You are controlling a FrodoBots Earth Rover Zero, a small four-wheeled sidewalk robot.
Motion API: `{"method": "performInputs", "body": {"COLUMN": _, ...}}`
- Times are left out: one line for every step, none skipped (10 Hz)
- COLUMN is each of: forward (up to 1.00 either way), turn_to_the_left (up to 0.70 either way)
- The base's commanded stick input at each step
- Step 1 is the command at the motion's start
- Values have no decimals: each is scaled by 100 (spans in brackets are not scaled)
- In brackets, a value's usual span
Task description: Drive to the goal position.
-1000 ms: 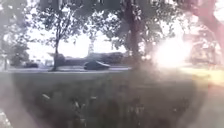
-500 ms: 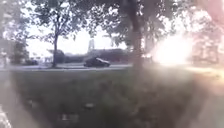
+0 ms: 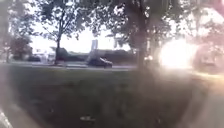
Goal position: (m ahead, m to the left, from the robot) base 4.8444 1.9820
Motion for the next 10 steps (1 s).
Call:
{"method": "performInputs", "body": {"forward": 70, "turn_to_the_left": 35}}
{"method": "performInputs", "body": {"forward": 70, "turn_to_the_left": 34}}
{"method": "performInputs", "body": {"forward": 70, "turn_to_the_left": 31}}
{"method": "performInputs", "body": {"forward": 70, "turn_to_the_left": 27}}
{"method": "performInputs", "body": {"forward": 70, "turn_to_the_left": 24}}
{"method": "performInputs", "body": {"forward": 70, "turn_to_the_left": 20}}
{"method": "performInputs", "body": {"forward": 70, "turn_to_the_left": 17}}
{"method": "performInputs", "body": {"forward": 70, "turn_to_the_left": 13}}
{"method": "performInputs", "body": {"forward": 70, "turn_to_the_left": 10}}
{"method": "performInputs", "body": {"forward": 70, "turn_to_the_left": 6}}
